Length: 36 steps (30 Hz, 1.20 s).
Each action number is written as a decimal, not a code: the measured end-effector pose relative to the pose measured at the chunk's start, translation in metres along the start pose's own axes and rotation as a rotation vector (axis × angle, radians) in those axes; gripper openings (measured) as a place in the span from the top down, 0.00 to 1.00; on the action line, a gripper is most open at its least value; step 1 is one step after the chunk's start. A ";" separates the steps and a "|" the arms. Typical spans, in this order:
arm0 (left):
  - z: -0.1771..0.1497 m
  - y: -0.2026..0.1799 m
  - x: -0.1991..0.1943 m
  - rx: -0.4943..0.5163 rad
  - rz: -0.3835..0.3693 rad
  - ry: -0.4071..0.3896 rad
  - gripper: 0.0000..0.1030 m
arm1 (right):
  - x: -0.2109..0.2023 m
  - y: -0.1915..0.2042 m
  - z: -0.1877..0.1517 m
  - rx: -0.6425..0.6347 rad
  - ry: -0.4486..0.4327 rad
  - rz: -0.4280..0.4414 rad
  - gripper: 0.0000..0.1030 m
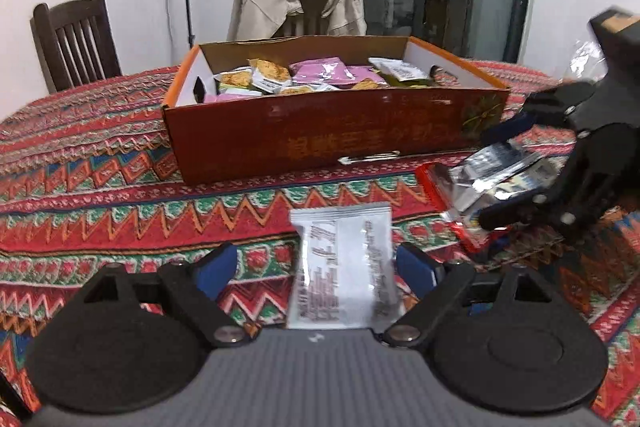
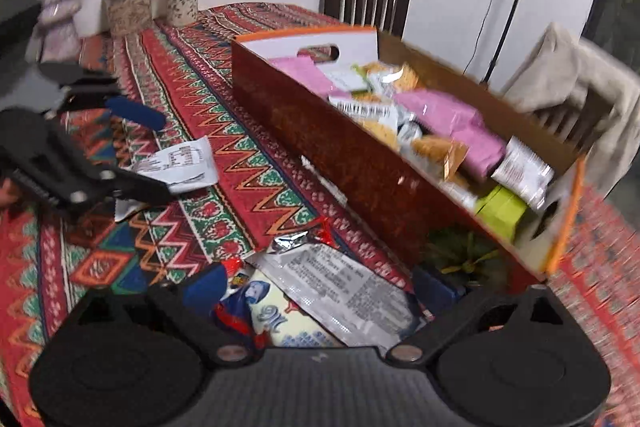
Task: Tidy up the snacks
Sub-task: 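Grasp a white packet with the left tool while the right tool grasps a silver-blue bar, then carry the white packet and silver-blue bar into the box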
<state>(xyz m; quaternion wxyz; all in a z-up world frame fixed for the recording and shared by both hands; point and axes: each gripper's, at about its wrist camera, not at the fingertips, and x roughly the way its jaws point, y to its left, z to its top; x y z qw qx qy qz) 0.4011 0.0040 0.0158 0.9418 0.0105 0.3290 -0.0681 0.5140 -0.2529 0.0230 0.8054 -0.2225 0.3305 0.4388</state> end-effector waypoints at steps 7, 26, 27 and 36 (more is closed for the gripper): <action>-0.002 -0.007 0.016 -0.011 -0.038 0.024 0.17 | -0.024 -0.013 -0.040 0.284 -0.008 -0.009 0.02; -0.034 -0.018 -0.040 -0.042 -0.073 -0.044 0.57 | -0.066 0.068 -0.089 0.431 -0.063 -0.281 0.30; -0.036 -0.018 -0.046 -0.048 -0.077 -0.050 0.57 | -0.068 0.070 -0.088 0.444 -0.073 -0.277 0.37; -0.073 -0.017 -0.103 -0.101 -0.093 -0.074 0.59 | -0.097 0.125 -0.108 0.524 -0.178 -0.298 0.41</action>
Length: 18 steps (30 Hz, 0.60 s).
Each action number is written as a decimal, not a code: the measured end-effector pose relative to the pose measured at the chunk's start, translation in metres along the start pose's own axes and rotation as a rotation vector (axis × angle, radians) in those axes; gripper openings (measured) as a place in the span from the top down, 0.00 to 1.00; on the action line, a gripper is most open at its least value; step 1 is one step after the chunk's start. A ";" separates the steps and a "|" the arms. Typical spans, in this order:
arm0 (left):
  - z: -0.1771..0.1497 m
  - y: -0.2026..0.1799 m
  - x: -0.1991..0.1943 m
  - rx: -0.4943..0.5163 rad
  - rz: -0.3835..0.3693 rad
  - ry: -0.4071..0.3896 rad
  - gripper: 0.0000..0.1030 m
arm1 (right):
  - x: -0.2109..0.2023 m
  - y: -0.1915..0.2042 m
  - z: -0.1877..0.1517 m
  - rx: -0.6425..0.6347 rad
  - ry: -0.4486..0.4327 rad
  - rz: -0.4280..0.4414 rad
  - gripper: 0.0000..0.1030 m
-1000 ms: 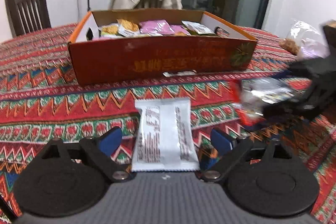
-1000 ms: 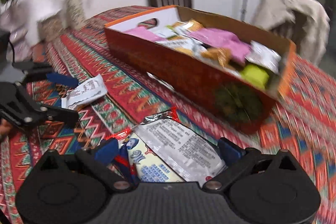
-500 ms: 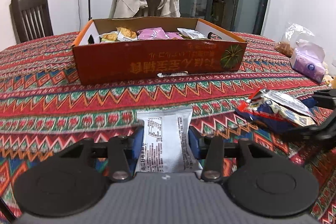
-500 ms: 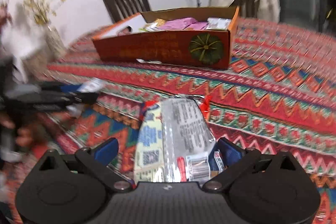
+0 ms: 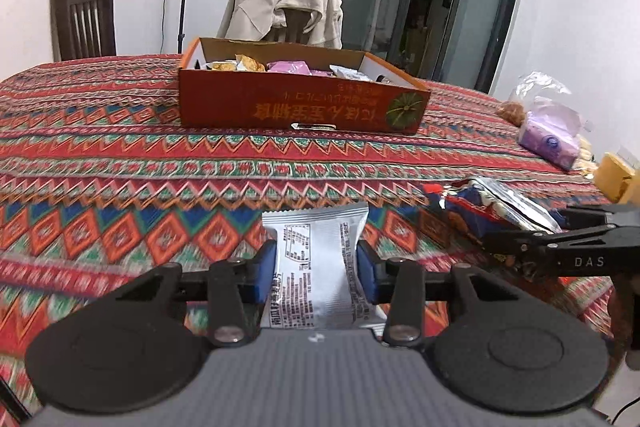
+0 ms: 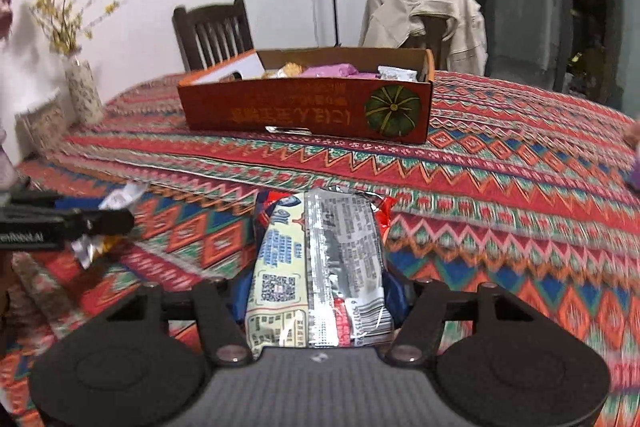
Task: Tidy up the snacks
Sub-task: 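Carry the white packet and silver-blue bar into the box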
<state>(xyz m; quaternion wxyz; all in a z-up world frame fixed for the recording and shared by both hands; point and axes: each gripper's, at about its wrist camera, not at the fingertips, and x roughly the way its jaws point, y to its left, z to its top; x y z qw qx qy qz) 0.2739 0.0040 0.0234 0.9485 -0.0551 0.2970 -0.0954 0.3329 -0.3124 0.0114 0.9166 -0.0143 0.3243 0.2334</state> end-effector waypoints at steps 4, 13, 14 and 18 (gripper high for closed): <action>-0.010 0.005 -0.037 -0.015 0.029 -0.047 0.59 | -0.038 0.015 -0.020 0.034 -0.047 -0.008 0.41; -0.022 0.005 -0.082 -0.031 0.047 -0.114 0.59 | -0.088 0.037 -0.045 0.026 -0.111 -0.032 0.41; -0.023 0.004 -0.085 -0.027 0.047 -0.117 0.59 | -0.090 0.038 -0.047 0.028 -0.118 -0.028 0.41; -0.023 0.002 -0.089 -0.033 0.033 -0.121 0.59 | -0.096 0.043 -0.056 0.030 -0.134 -0.016 0.41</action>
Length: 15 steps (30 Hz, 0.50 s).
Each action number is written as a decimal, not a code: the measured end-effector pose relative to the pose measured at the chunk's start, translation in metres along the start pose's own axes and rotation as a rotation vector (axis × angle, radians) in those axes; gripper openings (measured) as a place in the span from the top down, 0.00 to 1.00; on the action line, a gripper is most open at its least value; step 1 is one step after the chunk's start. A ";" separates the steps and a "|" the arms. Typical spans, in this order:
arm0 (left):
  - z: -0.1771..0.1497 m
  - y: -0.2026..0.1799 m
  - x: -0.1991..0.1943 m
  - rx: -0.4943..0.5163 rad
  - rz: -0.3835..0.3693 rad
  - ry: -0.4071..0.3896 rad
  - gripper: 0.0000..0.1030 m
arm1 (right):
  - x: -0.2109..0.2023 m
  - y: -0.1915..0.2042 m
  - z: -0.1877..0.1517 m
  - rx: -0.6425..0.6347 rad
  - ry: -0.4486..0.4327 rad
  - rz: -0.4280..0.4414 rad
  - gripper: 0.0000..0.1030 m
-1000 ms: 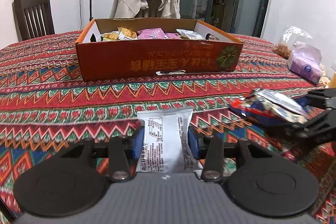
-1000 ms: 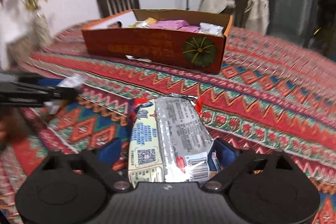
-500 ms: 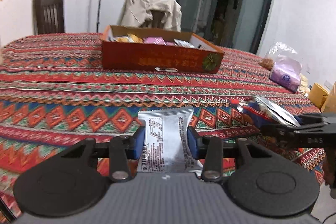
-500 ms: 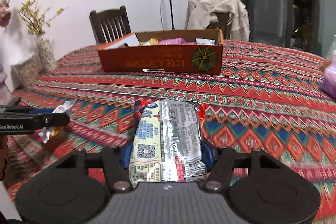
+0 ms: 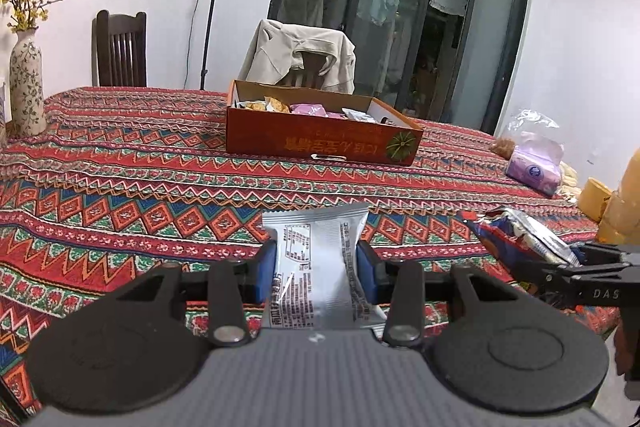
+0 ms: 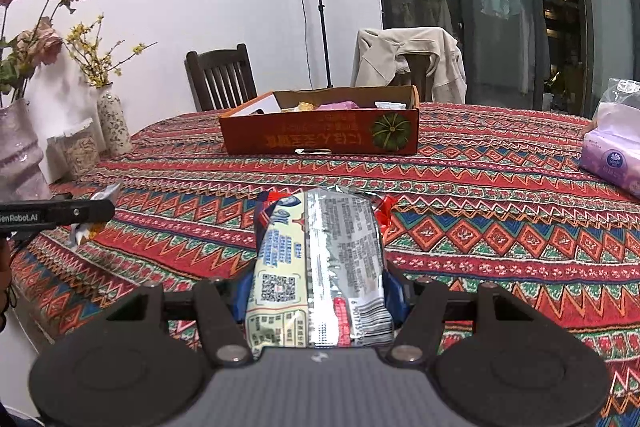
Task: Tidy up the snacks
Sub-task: 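Carry the white packet and silver-blue bar into the box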
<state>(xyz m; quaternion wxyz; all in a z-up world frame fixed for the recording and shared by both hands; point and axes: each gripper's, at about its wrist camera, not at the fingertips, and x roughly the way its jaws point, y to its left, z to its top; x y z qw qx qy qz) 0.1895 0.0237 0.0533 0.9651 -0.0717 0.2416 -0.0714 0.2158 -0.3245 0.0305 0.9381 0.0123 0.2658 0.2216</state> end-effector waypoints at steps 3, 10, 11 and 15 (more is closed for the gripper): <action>0.003 0.000 -0.002 -0.001 -0.003 -0.013 0.59 | -0.001 0.001 0.000 -0.004 -0.004 0.012 0.41; 0.042 0.009 0.000 0.035 -0.001 -0.008 0.58 | -0.003 -0.004 0.024 -0.035 -0.045 0.019 0.41; 0.052 0.011 -0.001 0.054 -0.004 -0.017 0.58 | -0.005 -0.004 0.031 -0.057 -0.057 0.009 0.41; 0.102 0.014 -0.002 0.132 -0.028 -0.060 0.58 | -0.014 -0.011 0.072 -0.136 -0.085 0.000 0.41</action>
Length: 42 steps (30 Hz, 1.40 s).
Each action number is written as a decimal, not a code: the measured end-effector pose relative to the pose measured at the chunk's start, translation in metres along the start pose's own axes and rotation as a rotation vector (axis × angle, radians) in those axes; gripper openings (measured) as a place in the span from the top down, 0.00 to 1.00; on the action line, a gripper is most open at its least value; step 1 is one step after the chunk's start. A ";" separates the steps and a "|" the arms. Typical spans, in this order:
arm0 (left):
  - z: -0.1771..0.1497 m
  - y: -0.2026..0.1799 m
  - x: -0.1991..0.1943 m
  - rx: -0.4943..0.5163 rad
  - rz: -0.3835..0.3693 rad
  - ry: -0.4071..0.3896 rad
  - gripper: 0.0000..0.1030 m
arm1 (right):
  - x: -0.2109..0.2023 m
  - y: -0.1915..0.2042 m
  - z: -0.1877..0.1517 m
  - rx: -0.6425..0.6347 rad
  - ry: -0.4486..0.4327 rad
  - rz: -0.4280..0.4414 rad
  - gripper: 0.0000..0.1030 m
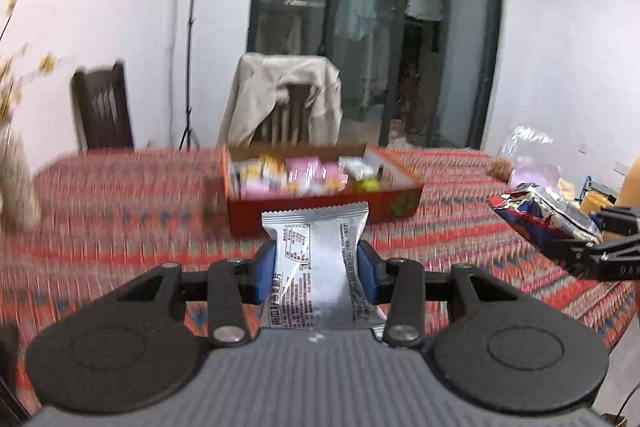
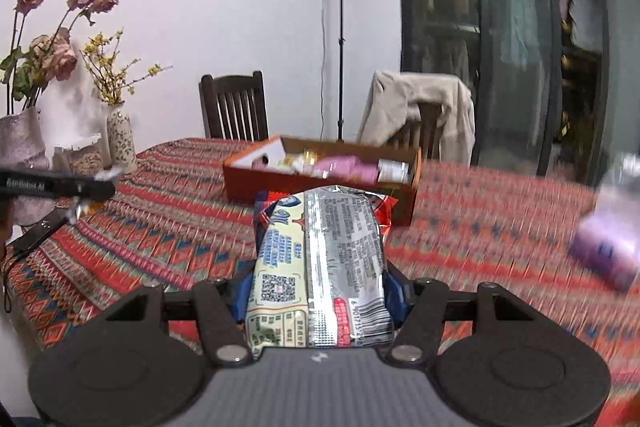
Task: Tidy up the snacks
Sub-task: 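Carry the white packet and silver-blue bar into the box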
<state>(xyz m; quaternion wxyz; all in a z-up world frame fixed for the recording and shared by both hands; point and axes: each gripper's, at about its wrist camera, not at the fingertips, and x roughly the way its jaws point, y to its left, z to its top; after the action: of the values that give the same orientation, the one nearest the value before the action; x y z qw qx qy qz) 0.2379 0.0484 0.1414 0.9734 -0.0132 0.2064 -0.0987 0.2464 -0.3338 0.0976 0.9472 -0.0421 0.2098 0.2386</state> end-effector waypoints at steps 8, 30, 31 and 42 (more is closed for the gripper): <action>0.103 0.020 0.033 0.065 -0.044 -0.055 0.58 | 0.001 -0.035 0.112 -0.116 -0.039 0.069 0.40; 0.110 0.074 0.391 -0.095 0.069 0.332 0.58 | 0.358 -0.074 0.158 -0.121 0.264 0.015 0.40; 0.105 0.076 0.399 -0.099 0.066 0.346 0.58 | 0.367 -0.074 0.153 -0.114 0.276 0.014 0.40; 0.105 0.074 0.396 -0.096 0.038 0.362 0.34 | 0.389 -0.073 0.124 -0.069 0.342 0.039 0.30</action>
<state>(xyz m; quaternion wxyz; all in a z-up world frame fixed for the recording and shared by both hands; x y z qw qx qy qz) 0.6488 0.0409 0.0747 0.9203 -0.0376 0.3827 -0.0712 0.6379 -0.2069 0.0461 0.8909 -0.1105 0.3605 0.2533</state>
